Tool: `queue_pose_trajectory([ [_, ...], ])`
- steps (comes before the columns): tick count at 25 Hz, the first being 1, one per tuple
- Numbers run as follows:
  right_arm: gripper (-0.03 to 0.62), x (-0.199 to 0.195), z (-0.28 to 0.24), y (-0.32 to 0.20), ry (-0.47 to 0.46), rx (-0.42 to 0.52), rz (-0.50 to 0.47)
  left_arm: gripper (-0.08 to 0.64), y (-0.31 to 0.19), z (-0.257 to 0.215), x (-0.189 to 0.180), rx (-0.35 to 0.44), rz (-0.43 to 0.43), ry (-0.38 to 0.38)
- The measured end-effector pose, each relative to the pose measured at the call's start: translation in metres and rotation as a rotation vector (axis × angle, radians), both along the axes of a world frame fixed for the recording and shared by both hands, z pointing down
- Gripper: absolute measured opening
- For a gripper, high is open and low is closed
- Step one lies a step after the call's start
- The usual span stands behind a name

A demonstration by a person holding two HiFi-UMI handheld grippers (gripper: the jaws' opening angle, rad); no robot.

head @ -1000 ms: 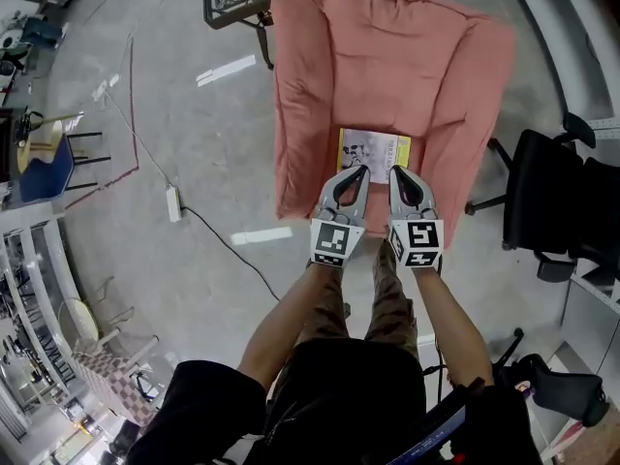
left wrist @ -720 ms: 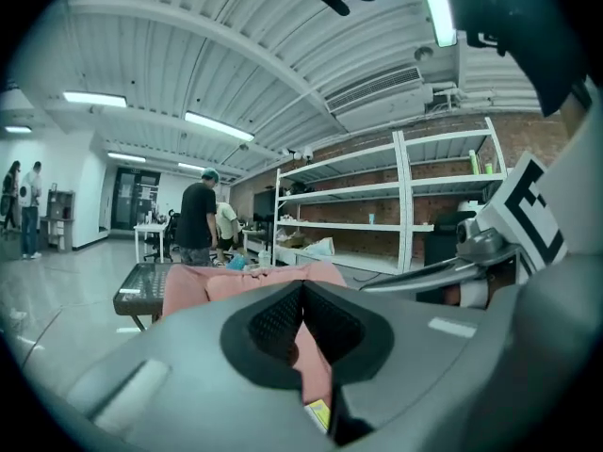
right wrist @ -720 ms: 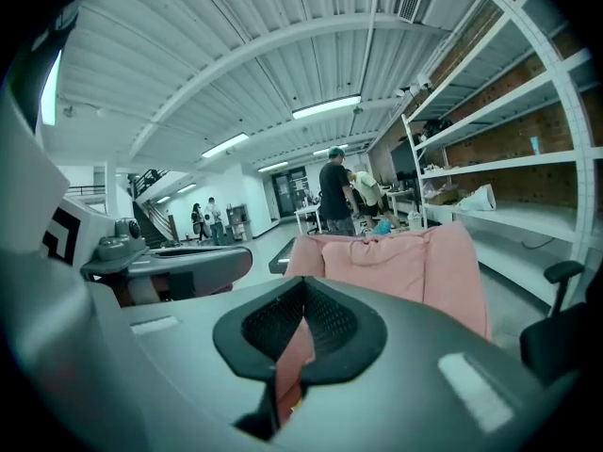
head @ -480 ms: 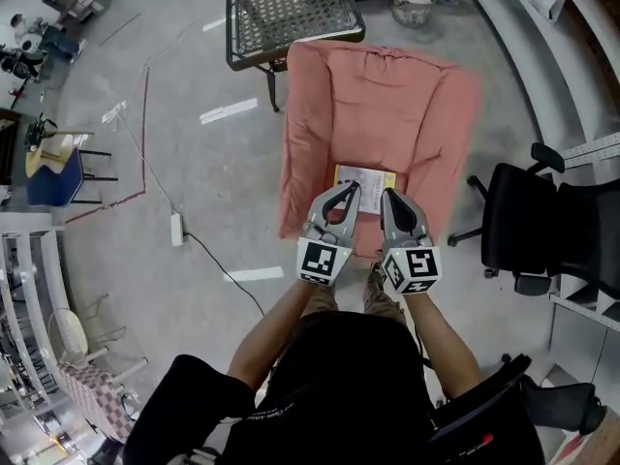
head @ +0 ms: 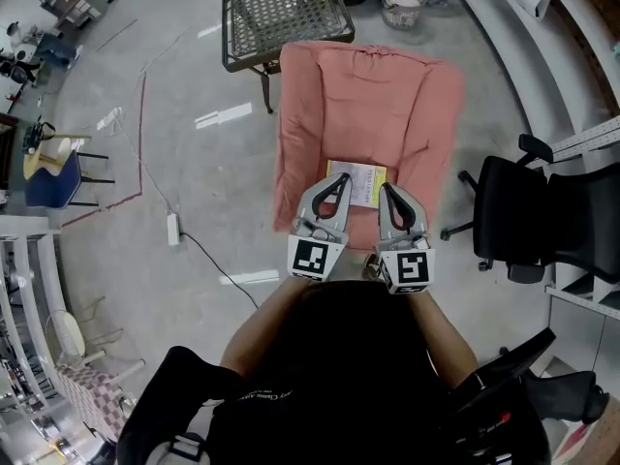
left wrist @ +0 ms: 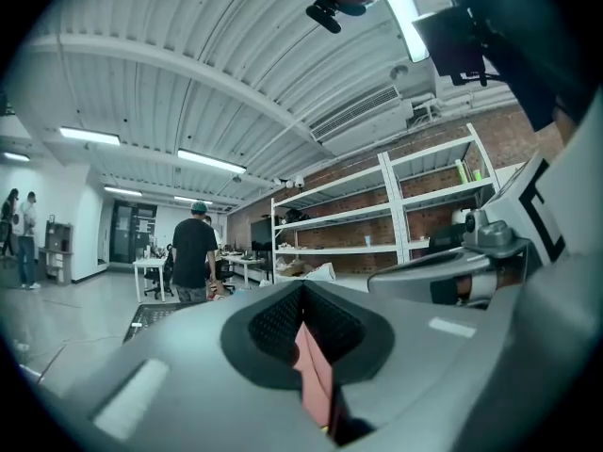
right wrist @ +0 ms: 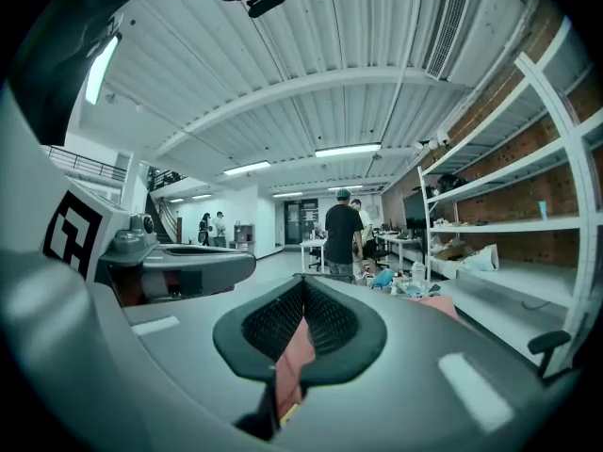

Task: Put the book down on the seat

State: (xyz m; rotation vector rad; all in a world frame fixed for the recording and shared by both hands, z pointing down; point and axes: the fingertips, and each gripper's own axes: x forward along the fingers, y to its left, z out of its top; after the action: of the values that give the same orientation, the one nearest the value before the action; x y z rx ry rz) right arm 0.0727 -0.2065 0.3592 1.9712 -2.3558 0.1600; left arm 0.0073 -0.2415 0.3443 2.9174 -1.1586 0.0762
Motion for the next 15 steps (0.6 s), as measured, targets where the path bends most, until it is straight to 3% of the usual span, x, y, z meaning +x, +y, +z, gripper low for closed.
queue_pose_trajectory([
  [6,0.012,-0.011,0.006,0.007,-0.008,-0.027,-0.015,-0.003,0.006,0.000,-0.006,-0.008,-0.010,-0.017],
  [15,0.012,-0.013,-0.013,0.003,0.004,0.022,-0.011,-0.003,0.012,-0.009,-0.005,0.037,0.005,0.000],
])
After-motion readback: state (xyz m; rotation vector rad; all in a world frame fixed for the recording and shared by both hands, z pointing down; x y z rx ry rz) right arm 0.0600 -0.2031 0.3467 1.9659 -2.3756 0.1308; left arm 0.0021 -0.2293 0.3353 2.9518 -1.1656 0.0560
